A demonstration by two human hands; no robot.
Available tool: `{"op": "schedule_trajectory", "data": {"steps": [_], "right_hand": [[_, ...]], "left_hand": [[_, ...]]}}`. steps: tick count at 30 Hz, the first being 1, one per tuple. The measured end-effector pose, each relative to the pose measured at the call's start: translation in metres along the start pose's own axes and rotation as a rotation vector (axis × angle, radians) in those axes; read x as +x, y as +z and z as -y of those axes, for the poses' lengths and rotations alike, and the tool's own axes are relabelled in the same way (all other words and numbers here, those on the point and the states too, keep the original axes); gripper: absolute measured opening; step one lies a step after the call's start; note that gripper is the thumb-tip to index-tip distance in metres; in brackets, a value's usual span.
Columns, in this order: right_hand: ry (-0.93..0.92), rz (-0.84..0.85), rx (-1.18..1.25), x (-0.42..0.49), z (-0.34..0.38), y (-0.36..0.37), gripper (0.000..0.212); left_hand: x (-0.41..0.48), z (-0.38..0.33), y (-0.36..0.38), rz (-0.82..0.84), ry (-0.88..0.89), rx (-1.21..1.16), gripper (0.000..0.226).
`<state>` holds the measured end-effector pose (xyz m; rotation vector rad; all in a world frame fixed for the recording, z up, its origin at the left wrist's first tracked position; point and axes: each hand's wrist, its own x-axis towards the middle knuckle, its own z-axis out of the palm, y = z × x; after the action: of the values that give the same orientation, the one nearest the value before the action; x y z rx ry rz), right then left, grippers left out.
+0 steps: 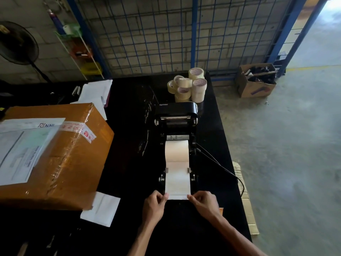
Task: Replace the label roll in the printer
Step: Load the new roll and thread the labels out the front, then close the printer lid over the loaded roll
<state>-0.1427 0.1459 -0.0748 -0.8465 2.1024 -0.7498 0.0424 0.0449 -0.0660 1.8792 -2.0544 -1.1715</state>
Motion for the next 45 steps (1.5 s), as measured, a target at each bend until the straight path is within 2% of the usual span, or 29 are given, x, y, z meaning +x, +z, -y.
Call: {"op": "schedule_trajectory", "data": {"steps": [4,7,12,16,18,23,26,29,34,37,40,45], "right_hand": [[-0.073,-0.326,-0.019,0.012,0.027,-0.044,0.032],[-0.186,-0.407,0.023,0.047,0.076,-0.092,0.028],[-0.104,-0.235,0.238,0.123,0.173,-0.146,0.060],[0.034,-0.009,0.361,0.145,0.193,-0.144,0.077],[0.019,0.016,0.352,0.140,0.188,-0.134,0.078],[-0.090,-0.121,0.396,0.095,0.155,-0.110,0.063],[-0.064,-0.103,0.489,0.058,0.125,-0.090,0.055],[-0.056,-0.105,0.540,0.034,0.099,-0.065,0.043],[-0.057,-0.113,0.525,0.024,0.068,-0.034,0.028],[-0.045,-0.092,0.512,0.023,0.048,-0.022,0.022],[-0.061,-0.062,0.484,0.022,0.035,-0.013,0.022],[-0.105,-0.079,0.489,0.019,0.031,-0.009,0.038]], "left_hand": [[0.004,-0.016,-0.040,-0.177,-0.032,-0.110,0.027],[0.029,-0.058,-0.080,-0.209,0.004,-0.257,0.030],[0.106,-0.167,-0.126,-0.156,0.120,-0.430,0.052],[0.141,-0.210,-0.131,-0.027,0.092,-0.508,0.056],[0.143,-0.207,-0.127,-0.022,0.098,-0.463,0.054],[0.108,-0.166,-0.115,-0.124,0.191,-0.377,0.043],[0.068,-0.122,-0.099,-0.091,0.164,-0.459,0.034],[0.040,-0.085,-0.073,-0.116,0.141,-0.453,0.043],[0.032,-0.055,-0.039,-0.173,0.119,-0.475,0.028],[0.031,-0.039,-0.023,-0.159,0.065,-0.461,0.027],[0.029,-0.028,-0.009,-0.174,0.047,-0.449,0.027],[0.031,-0.026,-0.005,-0.207,0.072,-0.499,0.026]]}}
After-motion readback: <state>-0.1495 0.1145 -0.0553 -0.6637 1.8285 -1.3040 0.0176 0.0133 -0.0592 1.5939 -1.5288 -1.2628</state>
